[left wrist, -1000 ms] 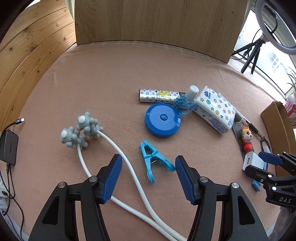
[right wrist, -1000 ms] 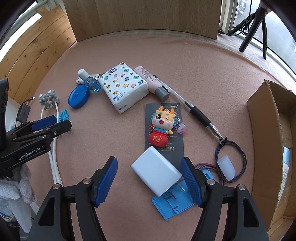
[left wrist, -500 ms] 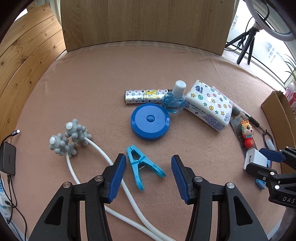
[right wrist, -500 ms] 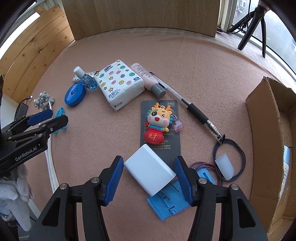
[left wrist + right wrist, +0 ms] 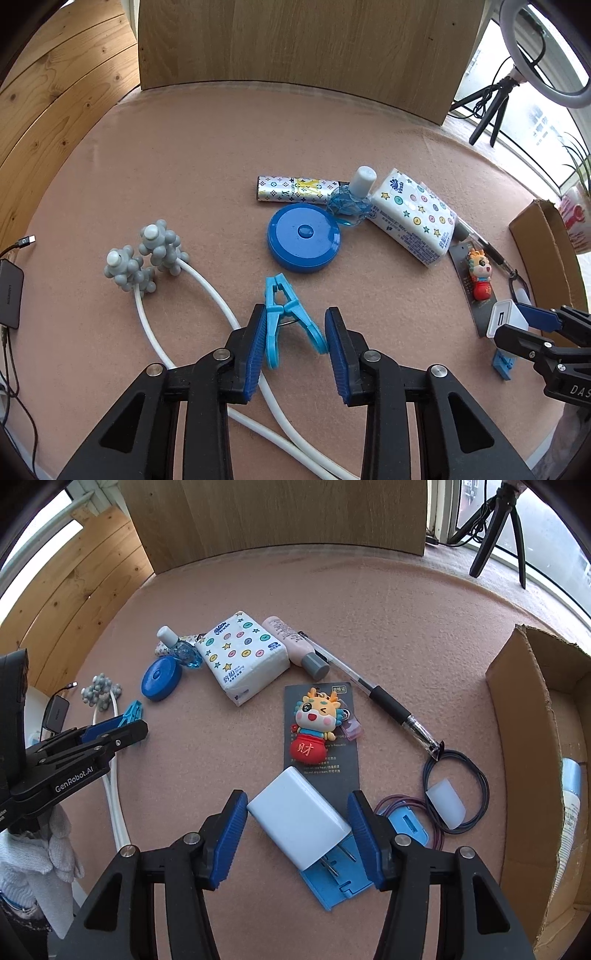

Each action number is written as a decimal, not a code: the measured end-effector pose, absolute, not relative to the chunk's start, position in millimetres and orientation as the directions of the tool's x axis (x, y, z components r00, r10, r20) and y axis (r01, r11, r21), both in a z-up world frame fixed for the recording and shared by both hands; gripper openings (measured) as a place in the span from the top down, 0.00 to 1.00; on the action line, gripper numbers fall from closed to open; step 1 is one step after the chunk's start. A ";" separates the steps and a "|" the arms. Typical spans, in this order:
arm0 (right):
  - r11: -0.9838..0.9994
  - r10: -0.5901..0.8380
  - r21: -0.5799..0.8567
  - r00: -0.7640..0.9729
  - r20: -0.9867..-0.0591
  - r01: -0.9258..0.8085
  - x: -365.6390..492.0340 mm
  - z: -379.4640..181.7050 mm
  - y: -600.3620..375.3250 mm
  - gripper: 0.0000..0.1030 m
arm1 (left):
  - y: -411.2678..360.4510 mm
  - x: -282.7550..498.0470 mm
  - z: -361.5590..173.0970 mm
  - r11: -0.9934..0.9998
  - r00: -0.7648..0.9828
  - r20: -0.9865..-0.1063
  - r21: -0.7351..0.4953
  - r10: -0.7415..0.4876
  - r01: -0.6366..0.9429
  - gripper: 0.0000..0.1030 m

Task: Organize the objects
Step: 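Grasp the blue clothespin with the left tool while the right tool grasps the white charger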

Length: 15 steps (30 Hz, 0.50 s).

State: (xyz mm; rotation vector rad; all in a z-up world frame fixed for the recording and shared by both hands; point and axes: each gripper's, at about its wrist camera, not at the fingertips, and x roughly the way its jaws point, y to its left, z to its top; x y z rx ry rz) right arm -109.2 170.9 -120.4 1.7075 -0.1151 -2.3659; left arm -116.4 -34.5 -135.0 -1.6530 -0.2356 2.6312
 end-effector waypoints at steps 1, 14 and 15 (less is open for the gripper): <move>-0.971 -0.229 0.198 -0.305 -0.924 0.131 -108.0 -117.4 172.5 0.49 | -34.2 -114.6 -130.8 -0.987 -0.443 -0.890 -0.150 0.110 0.057 0.67; -0.962 -0.273 0.260 -0.423 -0.864 0.089 -78.3 -59.0 218.1 0.49 | 24.8 -108.0 -74.3 -0.977 -0.514 -0.833 -0.204 0.204 -0.057 0.67; -0.962 -0.271 0.262 -0.434 -0.859 0.081 -76.2 -53.8 224.4 0.49 | 33.0 -108.4 -70.8 -0.976 -0.518 -0.828 -0.207 0.214 -0.073 0.67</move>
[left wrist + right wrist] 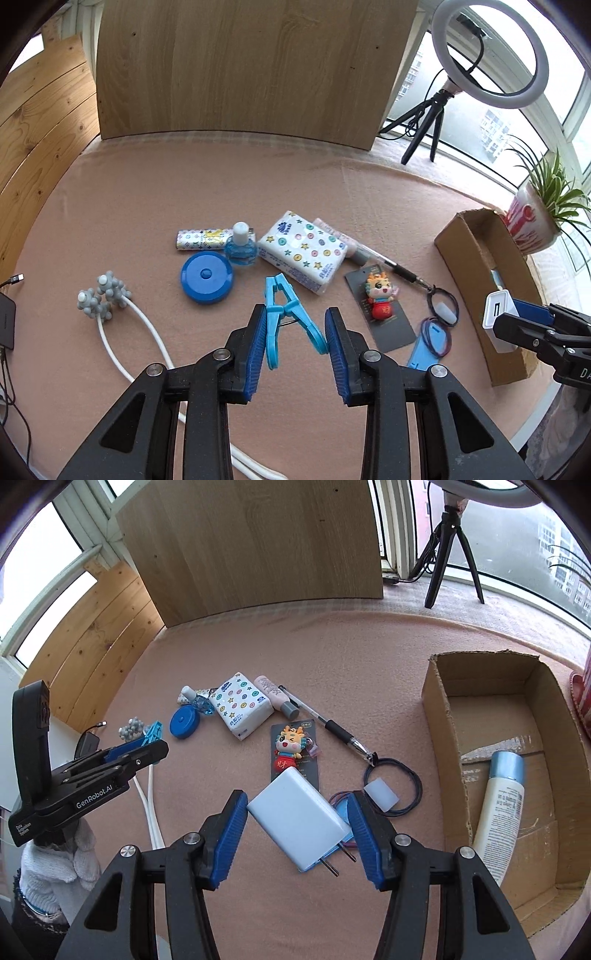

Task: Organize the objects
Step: 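Grasp the blue clothespin with the left tool while the right tool grasps the white charger, then drop the clothespin into the box with the left tool while the right tool drops the charger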

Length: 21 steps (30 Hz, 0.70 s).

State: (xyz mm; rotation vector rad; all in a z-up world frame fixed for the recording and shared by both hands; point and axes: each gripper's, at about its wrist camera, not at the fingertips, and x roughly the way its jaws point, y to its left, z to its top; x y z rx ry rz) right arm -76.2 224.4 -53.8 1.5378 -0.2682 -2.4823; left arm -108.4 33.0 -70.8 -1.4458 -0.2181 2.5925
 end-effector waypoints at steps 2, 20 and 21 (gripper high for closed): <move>-0.963 -0.263 0.264 -0.456 -0.850 0.064 -69.1 -44.1 237.8 0.49 | 50.5 -110.1 -64.9 -0.971 -0.522 -0.819 -0.214 0.237 -0.105 0.67; -0.963 -0.078 0.208 -0.562 -0.824 -0.171 -18.4 -14.9 377.6 0.49 | 237.3 -139.1 -46.0 -0.904 -0.489 -0.779 -0.228 0.392 -0.362 0.67; -0.961 -0.073 0.208 -0.560 -0.825 -0.182 -17.0 -16.5 383.8 0.49 | 245.2 -141.4 -47.1 -0.902 -0.487 -0.780 -0.224 0.393 -0.369 0.67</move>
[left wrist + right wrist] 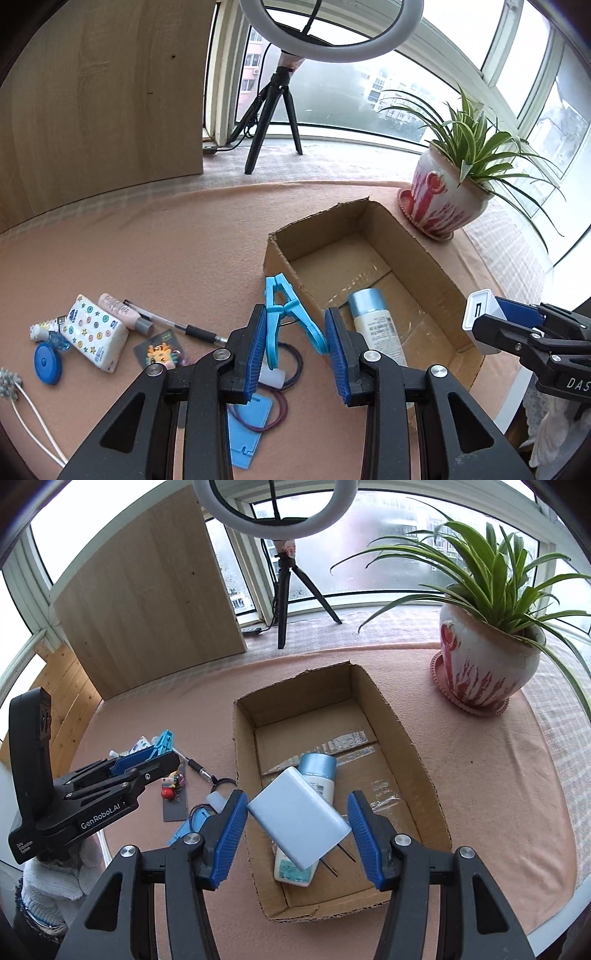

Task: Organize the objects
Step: 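Drop the clothespin into the box with the left tool while the right tool drops the charger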

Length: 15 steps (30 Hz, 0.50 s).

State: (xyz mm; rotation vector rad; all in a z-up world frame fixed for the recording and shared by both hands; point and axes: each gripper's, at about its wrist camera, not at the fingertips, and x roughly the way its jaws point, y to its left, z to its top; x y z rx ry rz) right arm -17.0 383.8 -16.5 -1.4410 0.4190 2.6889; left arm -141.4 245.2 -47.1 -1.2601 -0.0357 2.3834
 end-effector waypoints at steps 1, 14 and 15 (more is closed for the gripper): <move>-0.959 -0.068 0.208 -0.558 -0.827 -0.192 -16.2 -18.4 389.5 0.49 | 252.3 -143.7 -48.2 -0.900 -0.484 -0.782 -0.221 0.393 -0.375 0.67; -0.946 -0.052 0.209 -0.518 -0.854 -0.250 -22.8 -53.7 429.6 0.49 | 299.9 -166.5 -72.9 -0.899 -0.454 -0.806 -0.205 0.379 -0.387 0.67; -0.946 -0.051 0.207 -0.513 -0.857 -0.251 -23.8 -56.2 431.2 0.49 | 301.0 -167.1 -73.1 -0.899 -0.458 -0.805 -0.203 0.378 -0.388 0.67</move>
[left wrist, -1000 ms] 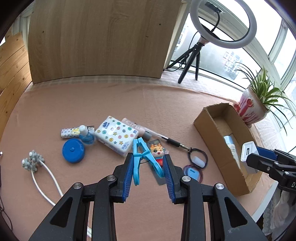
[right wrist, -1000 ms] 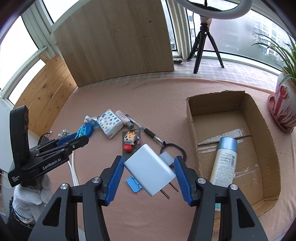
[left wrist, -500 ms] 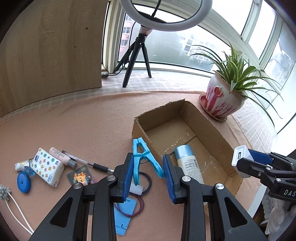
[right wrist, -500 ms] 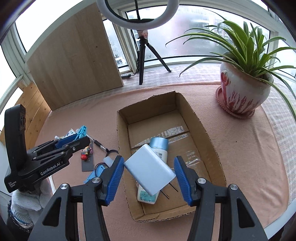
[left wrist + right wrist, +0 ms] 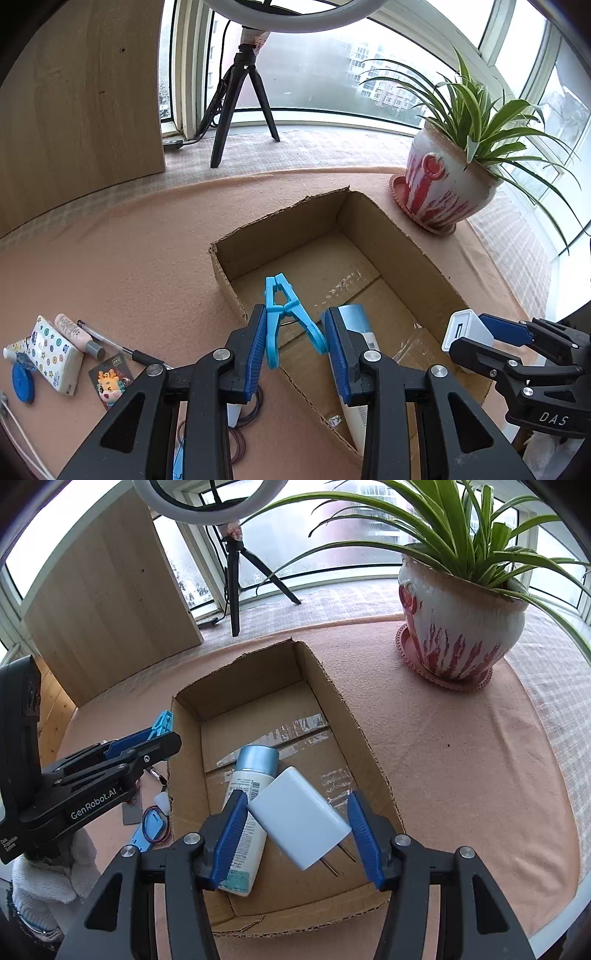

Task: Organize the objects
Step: 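Drop the clothespin into the box with the left tool while the right tool drops the charger, then move the left tool to the blue tape measure while the right tool approaches the dragon figurine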

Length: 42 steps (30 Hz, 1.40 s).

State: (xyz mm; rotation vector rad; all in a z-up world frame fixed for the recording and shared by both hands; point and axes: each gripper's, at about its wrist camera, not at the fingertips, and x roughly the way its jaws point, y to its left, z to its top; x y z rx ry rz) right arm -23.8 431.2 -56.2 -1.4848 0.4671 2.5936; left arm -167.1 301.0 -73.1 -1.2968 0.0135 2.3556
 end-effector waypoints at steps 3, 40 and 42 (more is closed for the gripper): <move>-0.947 -0.063 0.213 -0.510 -0.858 -0.240 -26.4 -61.3 434.0 0.48 | 300.5 -169.0 -72.2 -0.896 -0.463 -0.794 -0.218 0.394 -0.387 0.49; -0.970 -0.219 0.242 -0.542 -0.811 0.030 -54.3 -37.0 294.6 0.31 | 32.3 -130.7 -72.0 -0.982 -0.554 -0.820 -0.187 0.143 0.024 0.14; -0.971 -0.220 0.234 -0.529 -0.820 0.041 -59.7 -41.2 277.7 0.31 | 15.0 -130.1 -74.8 -0.982 -0.549 -0.825 -0.186 0.134 0.038 0.14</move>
